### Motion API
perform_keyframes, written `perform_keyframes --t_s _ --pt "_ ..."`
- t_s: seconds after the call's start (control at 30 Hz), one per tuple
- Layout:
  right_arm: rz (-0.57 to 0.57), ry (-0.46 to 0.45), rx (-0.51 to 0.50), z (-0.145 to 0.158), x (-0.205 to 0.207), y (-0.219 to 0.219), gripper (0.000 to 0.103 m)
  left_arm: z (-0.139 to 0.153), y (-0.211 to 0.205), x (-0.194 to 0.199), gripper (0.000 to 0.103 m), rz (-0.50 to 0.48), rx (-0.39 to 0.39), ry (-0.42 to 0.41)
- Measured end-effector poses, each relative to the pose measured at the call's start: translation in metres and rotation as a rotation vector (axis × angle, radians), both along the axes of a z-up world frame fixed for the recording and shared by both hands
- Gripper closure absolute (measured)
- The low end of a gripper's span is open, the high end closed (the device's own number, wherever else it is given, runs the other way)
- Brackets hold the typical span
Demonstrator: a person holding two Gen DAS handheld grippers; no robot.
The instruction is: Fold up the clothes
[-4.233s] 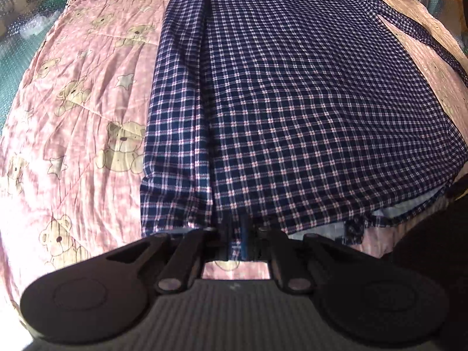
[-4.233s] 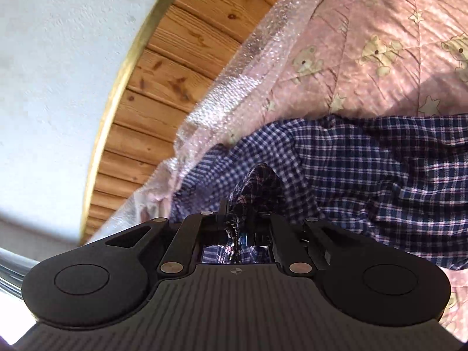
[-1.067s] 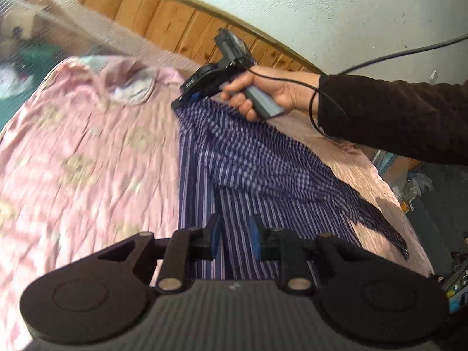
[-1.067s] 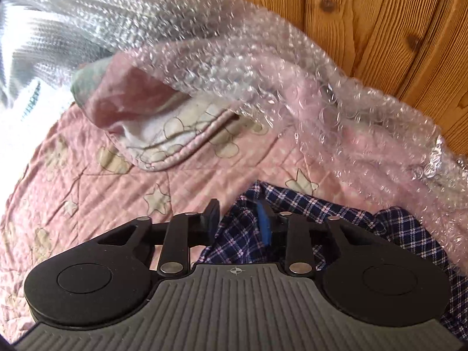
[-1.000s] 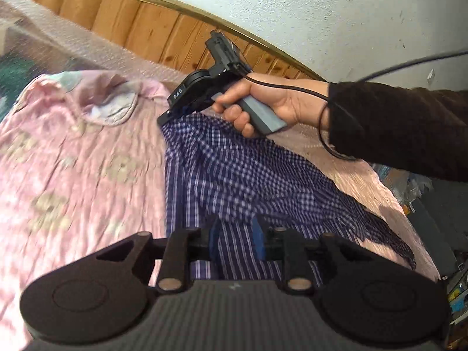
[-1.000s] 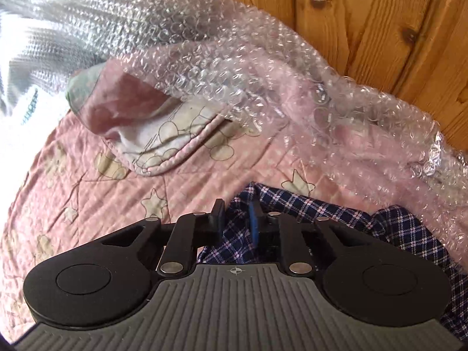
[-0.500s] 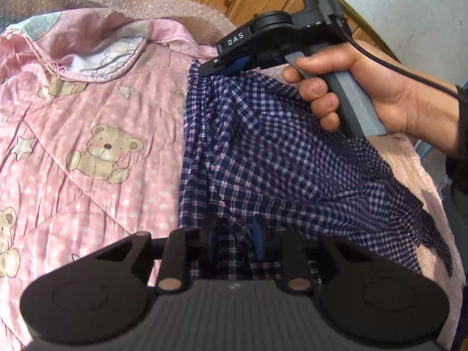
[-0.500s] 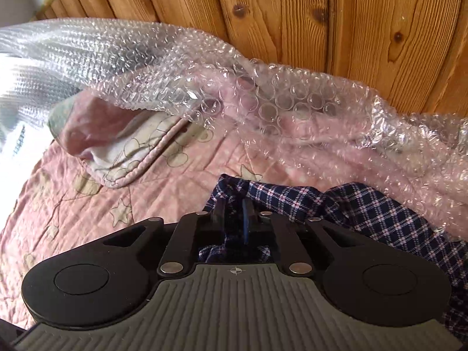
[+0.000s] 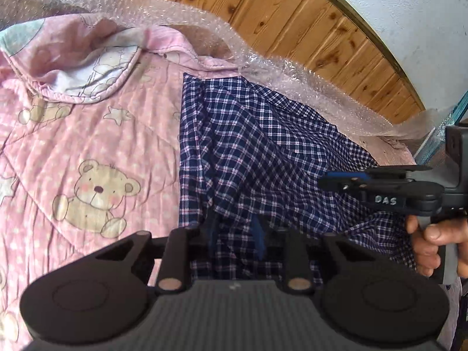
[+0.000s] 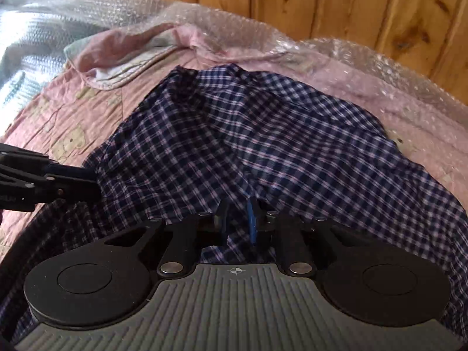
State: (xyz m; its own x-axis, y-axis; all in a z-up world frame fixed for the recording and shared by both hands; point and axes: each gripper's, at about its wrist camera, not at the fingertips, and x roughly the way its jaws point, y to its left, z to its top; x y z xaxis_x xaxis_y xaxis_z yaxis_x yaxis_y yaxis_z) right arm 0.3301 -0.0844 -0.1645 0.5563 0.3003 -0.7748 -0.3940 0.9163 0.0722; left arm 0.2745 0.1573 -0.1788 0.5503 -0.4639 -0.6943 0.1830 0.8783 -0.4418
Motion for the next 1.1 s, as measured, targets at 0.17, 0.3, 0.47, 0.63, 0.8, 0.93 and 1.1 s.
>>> perform_keyframes --t_s 0.17,0.3,0.47,0.63,0.8,0.93,1.1 --pt "-0.236 -0.039 0.209 0.032 -0.063 -0.065 0.047 0.022 -0.007 -0.051 0.058 -0.028 0.002 -0.002" --pt "-0.489 -0.095 0.230 0.030 -0.127 -0.142 0.046 0.031 -0.019 -0.090 0.058 -0.052 0.009 0.034" --pt "-0.688 -0.158 0.205 0.025 -0.170 -0.241 0.031 0.051 -0.048 -0.108 0.056 -0.048 -0.077 0.052" --pt "-0.589 -0.098 0.204 -0.004 -0.139 -0.279 0.032 0.080 -0.098 -0.106 0.050 -0.053 -0.152 0.036" --pt "-0.426 -0.152 0.221 0.021 -0.162 -0.256 0.102 0.112 -0.147 -0.104 0.039 -0.069 -0.206 -0.001" --pt "-0.247 -0.303 0.119 0.066 -0.214 -0.201 0.103 0.123 -0.186 -0.096 0.026 -0.085 -0.279 0.016" --pt "-0.053 -0.402 0.022 0.083 -0.254 -0.143 0.103 0.109 -0.222 -0.086 0.023 -0.075 -0.278 0.065"
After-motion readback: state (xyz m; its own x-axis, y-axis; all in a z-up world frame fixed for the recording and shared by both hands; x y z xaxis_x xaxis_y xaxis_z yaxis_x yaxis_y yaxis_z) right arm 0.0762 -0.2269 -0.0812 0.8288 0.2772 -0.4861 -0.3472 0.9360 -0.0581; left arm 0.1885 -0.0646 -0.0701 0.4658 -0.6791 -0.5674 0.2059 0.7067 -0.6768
